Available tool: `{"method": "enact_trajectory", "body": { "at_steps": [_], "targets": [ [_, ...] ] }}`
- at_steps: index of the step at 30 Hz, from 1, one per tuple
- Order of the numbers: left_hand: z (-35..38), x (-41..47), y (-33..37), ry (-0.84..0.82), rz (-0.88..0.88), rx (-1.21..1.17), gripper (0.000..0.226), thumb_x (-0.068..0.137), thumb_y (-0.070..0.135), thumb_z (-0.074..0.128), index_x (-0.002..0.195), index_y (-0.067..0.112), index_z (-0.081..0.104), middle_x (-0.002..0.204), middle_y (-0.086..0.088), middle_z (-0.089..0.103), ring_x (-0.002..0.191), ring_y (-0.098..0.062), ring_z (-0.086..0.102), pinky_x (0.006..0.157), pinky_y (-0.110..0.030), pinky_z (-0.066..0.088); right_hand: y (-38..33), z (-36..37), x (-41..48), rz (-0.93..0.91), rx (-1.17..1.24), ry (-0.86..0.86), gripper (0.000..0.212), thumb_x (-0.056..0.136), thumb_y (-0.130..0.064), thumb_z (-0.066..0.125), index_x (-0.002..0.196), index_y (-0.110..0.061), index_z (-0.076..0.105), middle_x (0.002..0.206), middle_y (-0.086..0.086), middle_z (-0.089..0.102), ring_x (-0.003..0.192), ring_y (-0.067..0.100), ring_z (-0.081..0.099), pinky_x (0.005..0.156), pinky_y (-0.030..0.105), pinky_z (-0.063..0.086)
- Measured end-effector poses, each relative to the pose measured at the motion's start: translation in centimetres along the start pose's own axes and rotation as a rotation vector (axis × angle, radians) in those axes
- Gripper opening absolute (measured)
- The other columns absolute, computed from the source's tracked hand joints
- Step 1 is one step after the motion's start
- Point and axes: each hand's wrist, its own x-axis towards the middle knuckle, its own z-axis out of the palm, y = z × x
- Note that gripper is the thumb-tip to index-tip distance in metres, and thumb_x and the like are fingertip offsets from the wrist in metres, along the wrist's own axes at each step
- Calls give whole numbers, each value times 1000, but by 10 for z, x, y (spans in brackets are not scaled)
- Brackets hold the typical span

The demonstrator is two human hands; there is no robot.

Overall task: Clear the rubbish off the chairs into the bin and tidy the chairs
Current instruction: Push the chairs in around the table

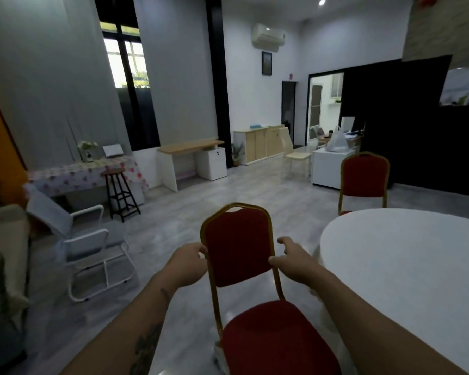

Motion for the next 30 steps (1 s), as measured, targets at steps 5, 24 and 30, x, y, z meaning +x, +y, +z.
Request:
{"method": "enact_trajectory", "body": {
  "at_steps": [5,24,30],
  "targets": [
    [-27,50,-37,7,58,239,41,93,25,48,134,25,50,137,-7,50,123,-27,48,102,-42,46,-24,25,47,49,-4,-42,76,88,-24,64,154,-15,28,139,13,44,100,17,60,68,22,51],
    [-43,277,-110,-30,301,800,86,82,4,52,153,31,14,160,-4,23,147,-27,18,117,-50,20,-35,99,253,238,-107,-163,85,89,-33,61,159,-22,13,160,18,17,131,38,47,107,51,46],
    [-20,406,-138,-84,465,863,92,82,6,56,154,33,5,162,-8,16,148,-30,18,117,-50,22,-42,139,346,337,-33,-116,83,94,-31,60,160,-25,10,165,18,8,144,42,29,116,53,34]
  ]
}}
